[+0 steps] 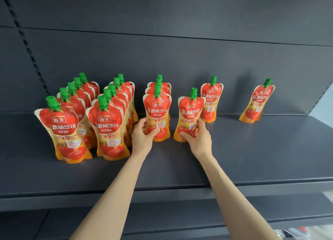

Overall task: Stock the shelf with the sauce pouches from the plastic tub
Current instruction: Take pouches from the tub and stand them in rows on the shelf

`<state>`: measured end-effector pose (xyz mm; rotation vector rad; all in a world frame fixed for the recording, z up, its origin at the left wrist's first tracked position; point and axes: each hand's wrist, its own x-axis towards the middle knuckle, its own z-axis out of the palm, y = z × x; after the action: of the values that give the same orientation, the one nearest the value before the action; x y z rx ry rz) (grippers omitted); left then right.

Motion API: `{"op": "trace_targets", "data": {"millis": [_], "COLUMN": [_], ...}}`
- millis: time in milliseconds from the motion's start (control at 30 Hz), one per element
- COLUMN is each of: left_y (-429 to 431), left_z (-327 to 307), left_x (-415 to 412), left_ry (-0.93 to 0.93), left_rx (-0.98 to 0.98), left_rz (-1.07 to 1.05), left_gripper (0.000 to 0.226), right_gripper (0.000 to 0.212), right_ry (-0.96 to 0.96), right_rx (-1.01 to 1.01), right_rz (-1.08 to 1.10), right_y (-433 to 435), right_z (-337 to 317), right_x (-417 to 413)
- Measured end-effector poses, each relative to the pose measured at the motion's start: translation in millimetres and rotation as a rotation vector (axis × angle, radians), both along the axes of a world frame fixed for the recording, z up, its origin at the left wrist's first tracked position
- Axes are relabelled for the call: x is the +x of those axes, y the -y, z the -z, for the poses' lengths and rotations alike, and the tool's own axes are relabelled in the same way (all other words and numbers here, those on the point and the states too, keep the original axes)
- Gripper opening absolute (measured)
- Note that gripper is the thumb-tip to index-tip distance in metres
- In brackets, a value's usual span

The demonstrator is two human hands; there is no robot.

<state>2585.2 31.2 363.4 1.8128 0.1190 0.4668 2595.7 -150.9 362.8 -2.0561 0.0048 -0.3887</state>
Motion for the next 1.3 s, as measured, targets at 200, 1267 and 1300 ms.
{"op": "trace_targets", "data": {"millis": [200,1267,1300], "left_y": [3,137,144], "left_z": [3,11,11], "left_x": [4,66,76], "left_ry": [0.032,-0.055,-0.057], "left_rx": [0.023,0.068,0.067], "left_rz": [-0.054,0.146,0.144], "left_gripper": [0.052,0.05,0.056], "right_gripper": [0.07,0.059,0.058], "right_ry": [-0.01,-0.013,-0.011], "right_rx": [-0.053,0.042,0.04], "right_rz": [0.024,0.187,0.177], "right_y": [1,127,133], "right_z": [1,-3,-3], "right_x": [12,51,57]}}
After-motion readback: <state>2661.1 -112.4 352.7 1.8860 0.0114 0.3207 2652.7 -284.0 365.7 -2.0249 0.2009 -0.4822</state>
